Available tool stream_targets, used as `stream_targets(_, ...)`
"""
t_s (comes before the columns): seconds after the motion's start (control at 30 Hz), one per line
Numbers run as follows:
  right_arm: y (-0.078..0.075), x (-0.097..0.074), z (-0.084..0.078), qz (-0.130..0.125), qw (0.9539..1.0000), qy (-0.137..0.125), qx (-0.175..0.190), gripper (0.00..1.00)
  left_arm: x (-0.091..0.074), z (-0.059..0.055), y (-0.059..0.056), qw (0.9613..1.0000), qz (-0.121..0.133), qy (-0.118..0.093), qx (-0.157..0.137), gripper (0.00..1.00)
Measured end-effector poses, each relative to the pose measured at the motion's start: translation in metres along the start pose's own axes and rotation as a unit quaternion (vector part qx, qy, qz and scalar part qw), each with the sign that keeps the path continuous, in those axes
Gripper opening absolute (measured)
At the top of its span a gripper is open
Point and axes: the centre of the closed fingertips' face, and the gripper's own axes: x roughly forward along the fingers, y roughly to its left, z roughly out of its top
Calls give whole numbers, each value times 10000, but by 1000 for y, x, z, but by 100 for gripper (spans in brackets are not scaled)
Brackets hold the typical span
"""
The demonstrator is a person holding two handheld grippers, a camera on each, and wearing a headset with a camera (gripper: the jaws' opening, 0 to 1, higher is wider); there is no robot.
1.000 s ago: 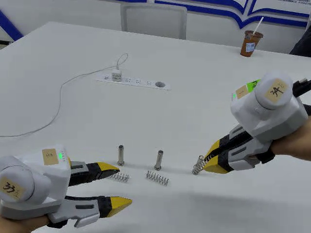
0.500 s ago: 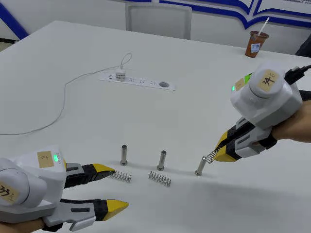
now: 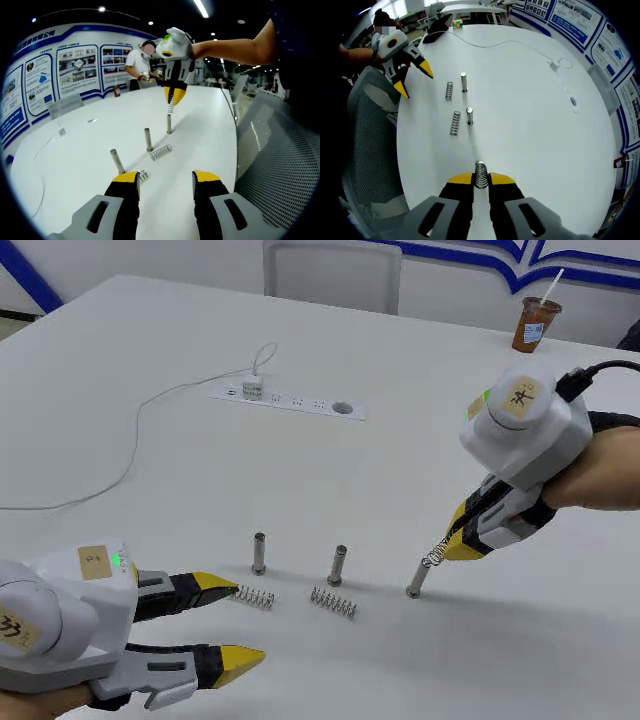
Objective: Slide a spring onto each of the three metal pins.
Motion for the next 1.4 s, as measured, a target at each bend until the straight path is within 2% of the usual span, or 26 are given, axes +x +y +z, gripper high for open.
stream_targets(0.3, 1, 7, 1, 124, 9996, 242, -88, 12, -1, -3, 2, 10000, 34, -3, -28, 43)
stream_targets(0.53, 0, 16, 1, 206, 9980, 553, -218, 12, -2, -4, 2, 10000, 27, 15, -16, 43)
stream_targets(0.67, -1, 24, -3, 230, 9964, 787, -226, 12, -1, -3, 2, 10000, 10, 34, 5, 42)
stream_targets(0.83, -2, 34, -8, 270, 9951, 936, -195, 12, -1, -3, 1, 10000, -9, 49, 18, 42)
stream_targets(1.4, -2, 60, -16, 289, 9939, 1066, -44, 12, 0, -3, 1, 10000, -20, 65, 30, 42)
